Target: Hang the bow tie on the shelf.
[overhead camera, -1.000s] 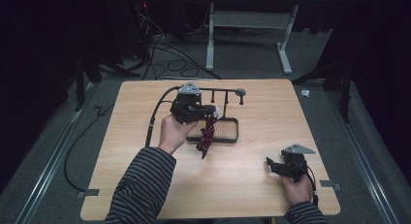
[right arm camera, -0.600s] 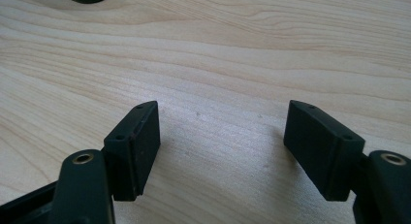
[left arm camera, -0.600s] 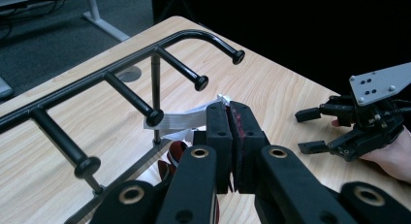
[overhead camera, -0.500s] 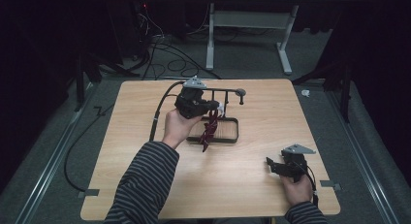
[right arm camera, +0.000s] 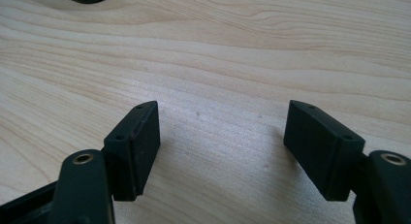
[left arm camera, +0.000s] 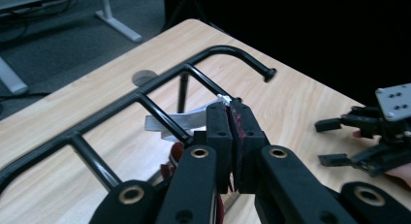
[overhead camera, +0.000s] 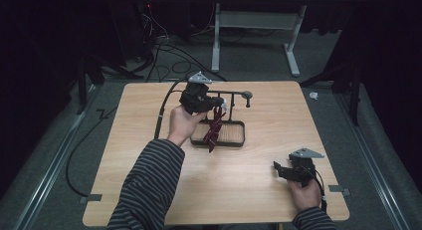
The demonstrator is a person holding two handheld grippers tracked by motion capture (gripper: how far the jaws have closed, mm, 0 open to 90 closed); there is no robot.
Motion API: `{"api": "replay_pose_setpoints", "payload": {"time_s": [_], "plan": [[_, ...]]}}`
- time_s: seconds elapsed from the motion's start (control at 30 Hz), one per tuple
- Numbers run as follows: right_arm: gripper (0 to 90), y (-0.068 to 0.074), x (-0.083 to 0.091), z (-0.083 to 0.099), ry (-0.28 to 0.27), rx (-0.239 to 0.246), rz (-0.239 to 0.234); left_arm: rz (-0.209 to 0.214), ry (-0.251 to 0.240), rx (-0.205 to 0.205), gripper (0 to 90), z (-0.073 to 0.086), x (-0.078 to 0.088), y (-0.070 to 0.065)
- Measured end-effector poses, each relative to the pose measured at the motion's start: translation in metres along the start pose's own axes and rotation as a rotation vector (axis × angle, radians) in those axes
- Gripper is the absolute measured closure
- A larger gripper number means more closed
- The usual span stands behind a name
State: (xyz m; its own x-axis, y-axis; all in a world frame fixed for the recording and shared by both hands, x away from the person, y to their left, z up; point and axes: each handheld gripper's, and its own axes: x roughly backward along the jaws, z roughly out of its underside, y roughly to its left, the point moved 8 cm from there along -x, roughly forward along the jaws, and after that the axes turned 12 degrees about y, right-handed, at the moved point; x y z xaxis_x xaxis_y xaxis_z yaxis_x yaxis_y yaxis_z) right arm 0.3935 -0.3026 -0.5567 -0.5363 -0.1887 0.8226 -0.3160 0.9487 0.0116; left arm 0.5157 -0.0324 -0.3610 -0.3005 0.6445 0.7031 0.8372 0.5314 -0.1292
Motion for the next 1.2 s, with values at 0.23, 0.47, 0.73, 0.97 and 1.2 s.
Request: {"api": "replay_pose_setpoints", "payload": {"time_s": [0.23,0.47,0.73,0.97,1.2], "plan": [[30.1,0.0,0.0,0.0,0.0,0.0,0.0,-0.019,0.006,0.031,87.9,0.001,-0.005,0.012],[30.1,0.0,0.0,0.0,0.0,0.0,0.0,-0.048,0.004,0.033,87.9,-0.005,-0.006,0.019],[30.1,0.0,0.0,0.0,0.0,0.0,0.0,-0.085,0.013,0.028,87.6,-0.008,-0.01,0.025],[30.1,0.0,0.0,0.0,0.0,0.0,0.0,-0.097,0.021,0.052,87.3,-0.006,-0.014,0.034],[30.1,0.0,0.0,0.0,0.0,0.001,0.001,-0.103,0.02,0.051,86.7,-0.006,-0.016,0.033]]}}
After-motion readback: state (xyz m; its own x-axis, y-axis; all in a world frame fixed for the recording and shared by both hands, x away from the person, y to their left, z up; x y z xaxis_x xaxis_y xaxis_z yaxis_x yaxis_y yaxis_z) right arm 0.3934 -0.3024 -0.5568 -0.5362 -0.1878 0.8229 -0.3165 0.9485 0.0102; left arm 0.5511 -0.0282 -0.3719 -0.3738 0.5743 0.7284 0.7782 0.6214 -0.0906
